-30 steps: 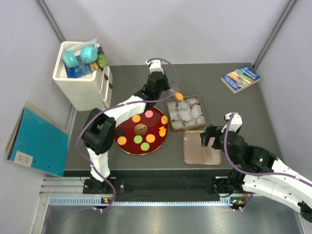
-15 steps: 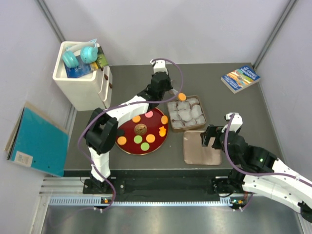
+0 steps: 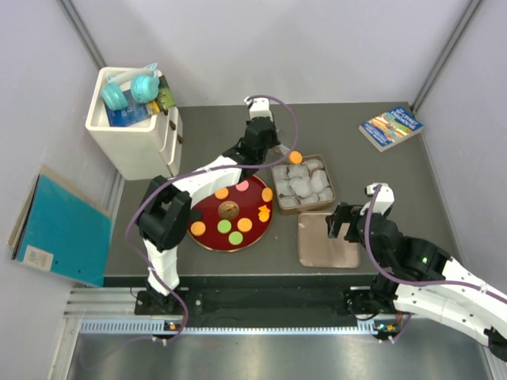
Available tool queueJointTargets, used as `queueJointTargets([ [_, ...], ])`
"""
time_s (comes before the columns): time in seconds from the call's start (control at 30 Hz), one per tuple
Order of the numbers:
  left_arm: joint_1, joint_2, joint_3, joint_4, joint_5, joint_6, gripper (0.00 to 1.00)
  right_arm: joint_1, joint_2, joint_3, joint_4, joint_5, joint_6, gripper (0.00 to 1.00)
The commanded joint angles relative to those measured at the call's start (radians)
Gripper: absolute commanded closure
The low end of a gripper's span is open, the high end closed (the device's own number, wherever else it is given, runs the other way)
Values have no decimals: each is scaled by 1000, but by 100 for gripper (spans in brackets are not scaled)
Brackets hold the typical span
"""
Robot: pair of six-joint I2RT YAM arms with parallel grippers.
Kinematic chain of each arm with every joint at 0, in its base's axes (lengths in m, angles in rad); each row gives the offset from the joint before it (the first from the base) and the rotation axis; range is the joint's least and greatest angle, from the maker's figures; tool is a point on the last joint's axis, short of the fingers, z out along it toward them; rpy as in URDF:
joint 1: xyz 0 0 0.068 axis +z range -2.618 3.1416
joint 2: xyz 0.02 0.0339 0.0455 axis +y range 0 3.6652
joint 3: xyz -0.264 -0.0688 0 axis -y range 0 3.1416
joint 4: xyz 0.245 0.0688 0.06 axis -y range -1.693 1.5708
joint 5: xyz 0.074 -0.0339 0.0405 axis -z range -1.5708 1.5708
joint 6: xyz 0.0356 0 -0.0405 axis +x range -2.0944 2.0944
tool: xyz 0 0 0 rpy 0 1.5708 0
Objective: Pack the cookies
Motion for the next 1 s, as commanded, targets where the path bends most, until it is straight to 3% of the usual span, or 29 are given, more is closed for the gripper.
queueJointTargets([
  [0.0,-3,-74,-19,33,-29,31,100,-1,-8,10,9,16,-2,1],
  [0.57,-3,-133,-73,47,-54,33,100,-1,-14,3,6,6,9,1],
  [0.97,28,-289,-160,42,-97,40,100,-1,-17,6,6,0,9,1],
])
